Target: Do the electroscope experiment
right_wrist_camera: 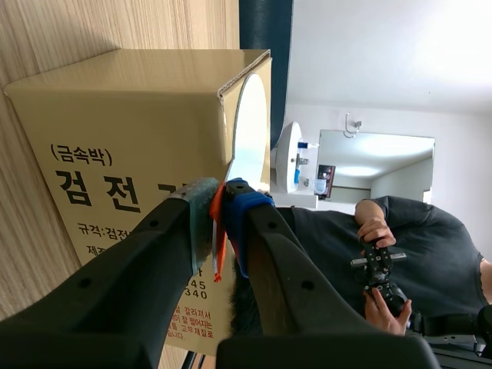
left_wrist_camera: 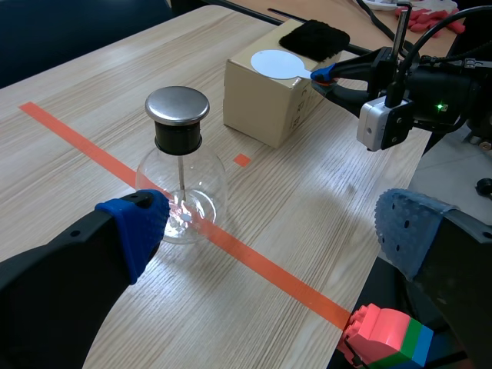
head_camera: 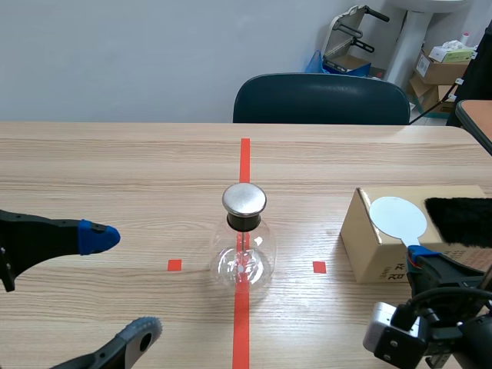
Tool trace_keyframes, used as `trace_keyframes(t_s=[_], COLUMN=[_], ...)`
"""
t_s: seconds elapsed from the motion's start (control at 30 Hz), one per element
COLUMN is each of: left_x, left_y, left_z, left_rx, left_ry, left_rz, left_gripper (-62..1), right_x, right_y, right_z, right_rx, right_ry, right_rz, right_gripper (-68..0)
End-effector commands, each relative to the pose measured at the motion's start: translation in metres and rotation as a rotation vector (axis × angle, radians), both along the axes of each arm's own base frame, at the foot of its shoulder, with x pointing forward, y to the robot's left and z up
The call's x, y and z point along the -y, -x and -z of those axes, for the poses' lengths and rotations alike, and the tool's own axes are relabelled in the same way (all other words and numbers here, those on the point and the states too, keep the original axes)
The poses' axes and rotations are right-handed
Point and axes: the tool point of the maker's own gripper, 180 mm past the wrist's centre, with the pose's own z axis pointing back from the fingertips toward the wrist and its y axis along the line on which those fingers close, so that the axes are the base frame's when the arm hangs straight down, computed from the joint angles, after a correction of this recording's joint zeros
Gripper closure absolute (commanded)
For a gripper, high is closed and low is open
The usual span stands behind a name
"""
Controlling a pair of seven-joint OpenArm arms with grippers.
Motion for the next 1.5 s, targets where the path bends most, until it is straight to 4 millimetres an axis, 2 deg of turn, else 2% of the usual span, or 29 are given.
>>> trace_keyframes(t_s=[0.0, 0.9, 1.2, 1.47], left_x=[0.005, 0.005, 0.005, 0.005], left_y=[-0.001, -0.001, -0.001, -0.001], left_z=[-0.012, -0.011, -0.011, -0.012], left_rx=[0.024, 0.022, 0.022, 0.023], left_ry=[0.037, 0.037, 0.037, 0.038], left_rz=[0.004, 0.006, 0.006, 0.006], left_gripper=[-57.4, -57.4, -57.4, -57.4], right_x=[0.003, 0.002, 0.001, -0.011], right_y=[-0.006, -0.007, -0.010, -0.021], right_z=[-0.008, -0.010, -0.028, -0.055], right_rx=[0.030, 0.036, 0.124, 0.215], right_ry=[0.011, 0.012, 0.029, 0.029], right_rz=[-0.003, -0.005, -0.009, 0.016], right_gripper=[-0.8, -0.9, -0.9, -1.0])
